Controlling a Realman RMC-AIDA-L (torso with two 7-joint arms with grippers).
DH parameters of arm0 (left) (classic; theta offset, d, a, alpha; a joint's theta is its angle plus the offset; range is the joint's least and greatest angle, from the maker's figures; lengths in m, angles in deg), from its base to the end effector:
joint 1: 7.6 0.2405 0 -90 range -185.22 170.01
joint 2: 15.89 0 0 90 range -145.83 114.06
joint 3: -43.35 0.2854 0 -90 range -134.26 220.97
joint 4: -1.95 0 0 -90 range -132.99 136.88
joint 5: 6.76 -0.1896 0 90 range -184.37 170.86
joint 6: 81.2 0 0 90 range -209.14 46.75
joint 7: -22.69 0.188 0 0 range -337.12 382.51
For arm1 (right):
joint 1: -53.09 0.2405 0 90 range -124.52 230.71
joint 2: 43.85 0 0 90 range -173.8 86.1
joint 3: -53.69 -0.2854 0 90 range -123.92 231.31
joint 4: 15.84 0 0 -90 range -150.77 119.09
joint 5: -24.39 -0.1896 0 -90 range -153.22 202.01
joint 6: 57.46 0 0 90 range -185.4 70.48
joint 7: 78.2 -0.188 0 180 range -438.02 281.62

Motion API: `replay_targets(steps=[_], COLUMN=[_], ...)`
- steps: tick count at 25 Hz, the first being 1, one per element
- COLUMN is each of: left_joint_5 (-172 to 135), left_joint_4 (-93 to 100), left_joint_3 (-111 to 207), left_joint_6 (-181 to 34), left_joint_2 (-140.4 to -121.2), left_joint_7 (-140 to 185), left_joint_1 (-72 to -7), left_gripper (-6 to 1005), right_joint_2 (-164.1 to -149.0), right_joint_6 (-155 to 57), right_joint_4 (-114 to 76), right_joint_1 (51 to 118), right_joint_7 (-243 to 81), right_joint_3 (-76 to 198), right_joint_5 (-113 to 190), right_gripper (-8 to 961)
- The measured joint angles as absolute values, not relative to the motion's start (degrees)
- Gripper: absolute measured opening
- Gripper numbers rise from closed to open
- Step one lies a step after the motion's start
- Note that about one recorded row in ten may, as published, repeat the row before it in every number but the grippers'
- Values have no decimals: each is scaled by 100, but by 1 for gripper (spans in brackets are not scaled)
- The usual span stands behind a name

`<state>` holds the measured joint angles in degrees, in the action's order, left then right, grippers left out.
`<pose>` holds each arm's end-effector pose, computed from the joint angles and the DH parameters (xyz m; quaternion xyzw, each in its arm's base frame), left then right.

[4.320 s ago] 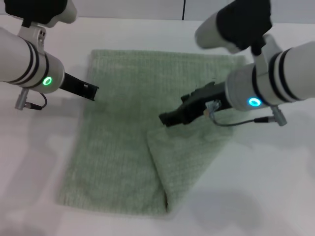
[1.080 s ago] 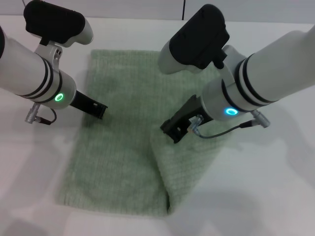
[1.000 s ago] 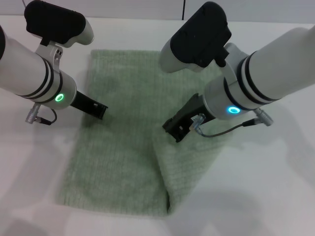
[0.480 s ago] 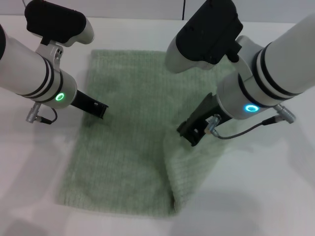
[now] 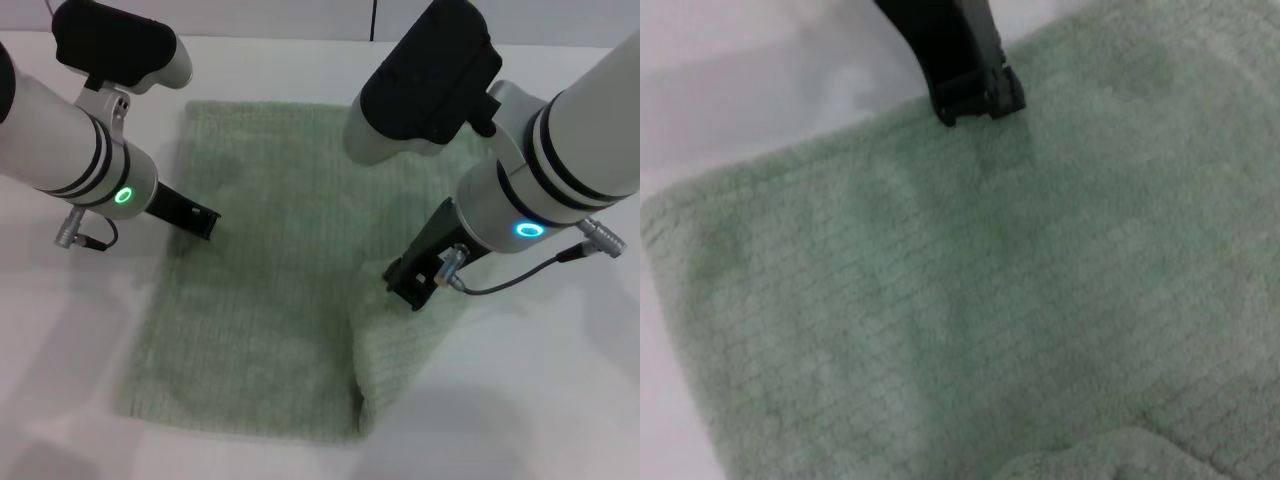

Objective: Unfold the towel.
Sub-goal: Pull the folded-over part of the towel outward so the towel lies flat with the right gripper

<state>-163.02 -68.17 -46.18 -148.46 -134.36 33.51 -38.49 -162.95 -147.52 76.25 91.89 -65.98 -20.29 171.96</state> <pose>-0.2674 0.3838 -0.0720 -0.8369 -0.4285 0.1462 0.3076 0.1404 0.3178 -0.1038 -0.9415 0.2180 -0.2028 0.1581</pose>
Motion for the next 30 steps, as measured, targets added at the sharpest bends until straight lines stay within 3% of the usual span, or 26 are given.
replay_targets(steps=[30], left_joint_5=[-16302], left_joint_4=[-6670], left_joint_3=[-4630], left_joint_6=[-14737], left_joint_2=[-13424], left_joint_7=[3351], left_joint_1=[-3924], left_gripper=[-2], right_joint_2=[-16303], right_joint_6=[-15373], right_joint_4=[7910], right_joint_1=[9094], right_joint_7=[-6885], right_joint_3=[-1849], right_joint_5=[17400], right_gripper=[25])
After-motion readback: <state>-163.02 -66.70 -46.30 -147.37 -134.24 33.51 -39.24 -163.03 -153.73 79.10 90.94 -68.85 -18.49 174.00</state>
